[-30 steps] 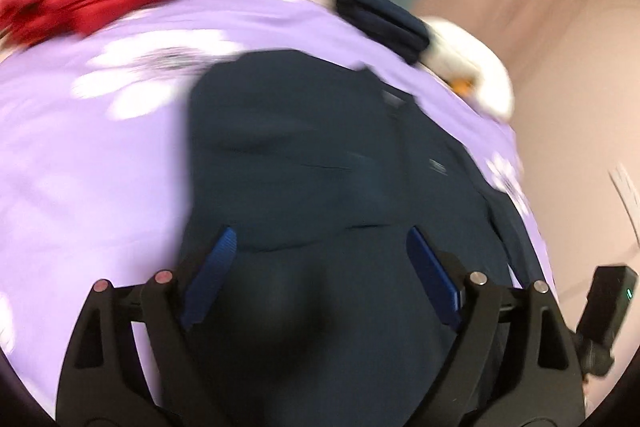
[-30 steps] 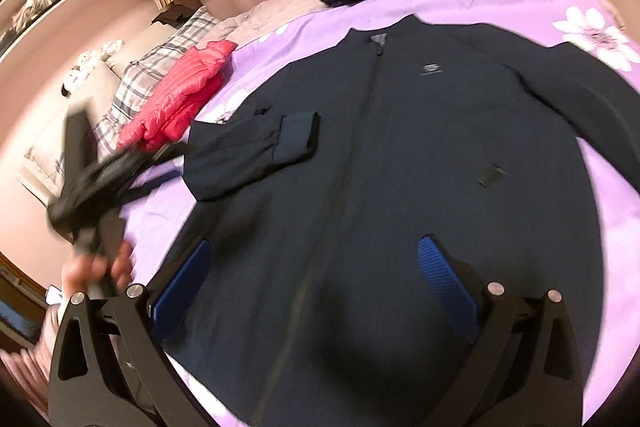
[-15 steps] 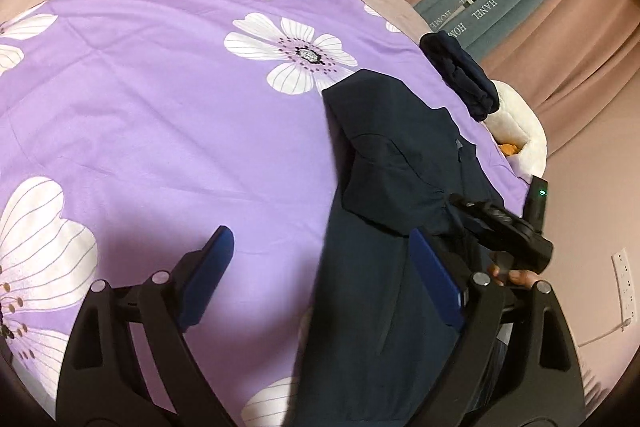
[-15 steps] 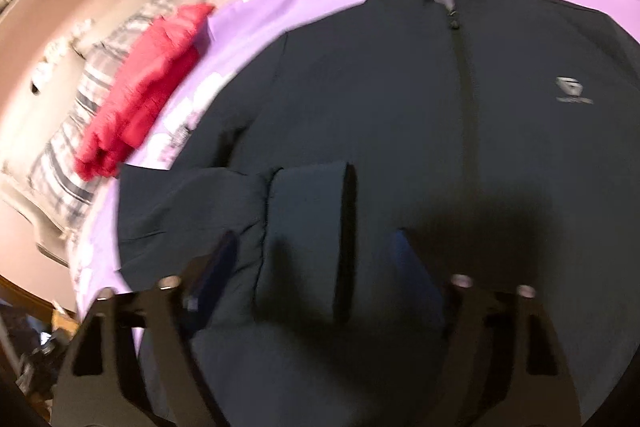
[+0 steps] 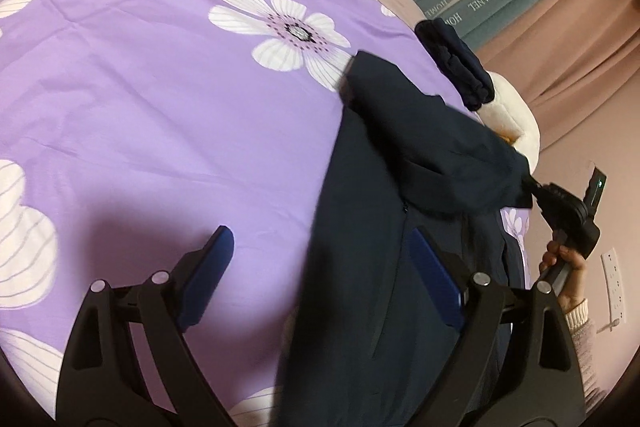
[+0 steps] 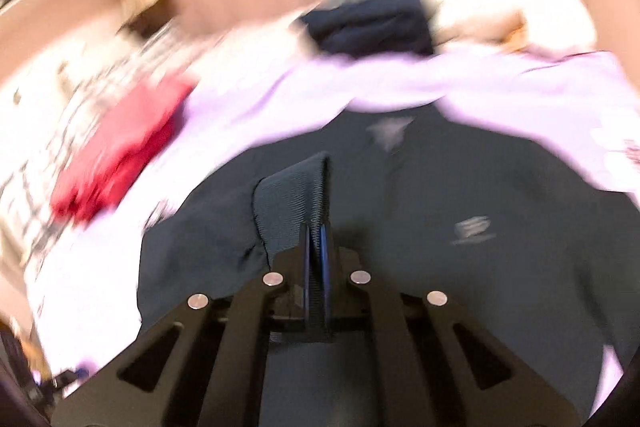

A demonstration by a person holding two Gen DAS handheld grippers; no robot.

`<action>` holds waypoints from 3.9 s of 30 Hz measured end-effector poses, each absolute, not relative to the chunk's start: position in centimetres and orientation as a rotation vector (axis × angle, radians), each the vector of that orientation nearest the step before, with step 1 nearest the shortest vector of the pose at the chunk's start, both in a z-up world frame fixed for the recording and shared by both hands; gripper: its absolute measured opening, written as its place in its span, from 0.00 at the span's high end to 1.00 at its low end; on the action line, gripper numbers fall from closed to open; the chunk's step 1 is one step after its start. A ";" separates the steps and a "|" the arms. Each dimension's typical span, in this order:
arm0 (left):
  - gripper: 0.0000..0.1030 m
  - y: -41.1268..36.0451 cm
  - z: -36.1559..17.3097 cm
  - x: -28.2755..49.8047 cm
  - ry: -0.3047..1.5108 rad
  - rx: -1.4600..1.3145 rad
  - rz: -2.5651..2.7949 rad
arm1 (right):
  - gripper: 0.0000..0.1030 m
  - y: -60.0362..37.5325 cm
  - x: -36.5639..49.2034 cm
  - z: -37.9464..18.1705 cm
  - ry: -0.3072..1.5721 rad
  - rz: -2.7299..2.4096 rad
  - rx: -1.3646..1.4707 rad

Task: Fold large clothes

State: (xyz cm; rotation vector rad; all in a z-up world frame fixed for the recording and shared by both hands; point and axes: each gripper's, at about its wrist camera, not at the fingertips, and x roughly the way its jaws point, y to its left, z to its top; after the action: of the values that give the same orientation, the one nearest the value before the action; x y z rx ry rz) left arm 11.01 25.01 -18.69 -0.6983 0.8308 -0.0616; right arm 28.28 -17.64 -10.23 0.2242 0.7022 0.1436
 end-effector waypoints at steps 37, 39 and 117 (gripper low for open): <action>0.61 22.8 -25.4 33.9 0.794 -1.215 -0.107 | 0.97 -30.2 26.3 -17.4 0.859 -0.073 0.448; 0.61 22.5 -25.0 34.3 0.821 -1.171 -0.108 | 0.97 -31.0 25.4 -19.4 0.916 -0.080 0.437; 0.02 5.7 -16.8 7.4 1.045 -0.375 -0.379 | 0.35 -44.8 -4.3 -18.1 0.688 -0.295 0.748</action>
State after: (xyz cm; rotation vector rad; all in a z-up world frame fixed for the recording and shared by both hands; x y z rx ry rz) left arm 7.37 5.67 -16.79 -0.3747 1.0452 -0.3794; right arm -4.32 -44.77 -18.10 0.7480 0.6878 -0.2950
